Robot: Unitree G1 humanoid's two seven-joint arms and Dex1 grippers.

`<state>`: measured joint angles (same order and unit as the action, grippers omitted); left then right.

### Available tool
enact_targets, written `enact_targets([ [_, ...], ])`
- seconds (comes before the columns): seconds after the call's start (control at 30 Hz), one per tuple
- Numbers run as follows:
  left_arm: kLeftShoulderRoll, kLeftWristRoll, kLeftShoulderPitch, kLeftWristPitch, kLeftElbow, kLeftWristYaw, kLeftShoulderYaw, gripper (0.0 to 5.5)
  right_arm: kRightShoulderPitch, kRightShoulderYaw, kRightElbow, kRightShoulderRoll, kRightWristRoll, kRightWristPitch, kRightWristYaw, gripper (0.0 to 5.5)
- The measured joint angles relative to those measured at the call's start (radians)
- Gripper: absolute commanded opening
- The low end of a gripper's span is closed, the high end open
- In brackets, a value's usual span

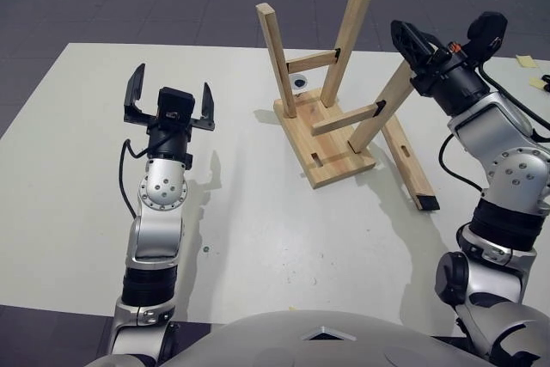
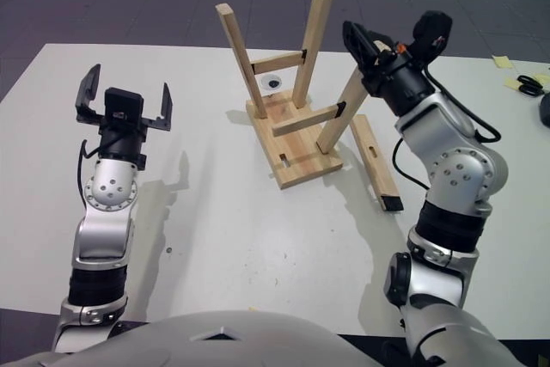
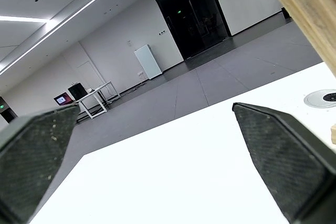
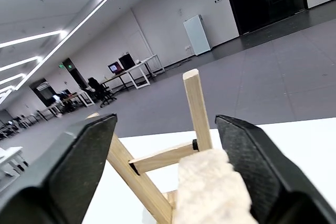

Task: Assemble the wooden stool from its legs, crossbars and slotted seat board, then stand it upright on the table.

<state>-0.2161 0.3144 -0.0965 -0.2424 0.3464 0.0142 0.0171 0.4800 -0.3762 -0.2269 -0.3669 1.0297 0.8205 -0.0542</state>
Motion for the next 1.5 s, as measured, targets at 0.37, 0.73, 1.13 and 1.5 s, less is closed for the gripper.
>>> enact_targets([
  [0.37,-0.037,-0.164,0.001,0.011,0.028,-0.225,0.024,5.4,0.084,-0.223,0.08,0.044,0.209,-0.134,0.147,5.38],
  [0.73,-0.239,-0.177,0.067,0.05,0.094,-0.549,0.234,5.4,-0.05,-0.021,0.1,-0.057,-0.219,-0.206,0.079,5.38],
  [1.13,-0.235,-0.159,0.067,0.06,0.094,-0.542,0.246,5.4,-0.305,0.155,0.145,-0.349,-0.459,0.022,-0.233,5.38],
  [1.5,-0.215,-0.1,0.079,0.061,0.09,-0.503,0.289,5.4,-0.369,0.277,0.116,-0.393,-0.562,0.205,-0.316,4.26],
])
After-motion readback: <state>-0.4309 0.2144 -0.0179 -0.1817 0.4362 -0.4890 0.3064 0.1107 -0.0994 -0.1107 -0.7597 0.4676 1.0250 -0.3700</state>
